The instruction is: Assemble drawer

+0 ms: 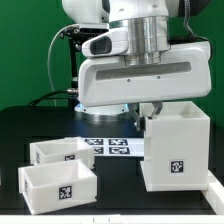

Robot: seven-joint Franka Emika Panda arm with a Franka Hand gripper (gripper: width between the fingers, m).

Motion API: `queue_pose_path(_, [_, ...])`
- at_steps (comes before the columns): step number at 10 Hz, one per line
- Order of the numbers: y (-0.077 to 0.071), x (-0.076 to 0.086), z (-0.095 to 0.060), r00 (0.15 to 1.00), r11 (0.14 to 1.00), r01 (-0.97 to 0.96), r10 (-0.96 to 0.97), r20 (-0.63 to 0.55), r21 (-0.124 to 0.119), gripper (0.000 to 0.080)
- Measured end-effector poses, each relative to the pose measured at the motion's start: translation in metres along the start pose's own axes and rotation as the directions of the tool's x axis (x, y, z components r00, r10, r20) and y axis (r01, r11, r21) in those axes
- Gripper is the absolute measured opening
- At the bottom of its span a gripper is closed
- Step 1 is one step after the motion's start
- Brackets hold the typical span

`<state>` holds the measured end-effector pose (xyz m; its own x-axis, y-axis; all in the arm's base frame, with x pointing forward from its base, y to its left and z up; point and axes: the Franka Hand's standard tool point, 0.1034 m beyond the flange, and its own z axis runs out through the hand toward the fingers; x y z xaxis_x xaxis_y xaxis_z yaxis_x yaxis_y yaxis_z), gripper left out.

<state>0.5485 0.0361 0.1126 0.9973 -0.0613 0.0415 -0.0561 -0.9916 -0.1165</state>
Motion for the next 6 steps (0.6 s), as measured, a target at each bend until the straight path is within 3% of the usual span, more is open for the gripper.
queue_pose_path(2, [-0.001,0.008,0.003,1.000,1.000,-0.013,0.013,0.005,0.001,0.0037])
queue_pose_path(6, [-0.005,0.066,0.012,0.999,1.000,-0.024,0.023,-0.026,-0.011,0.0038])
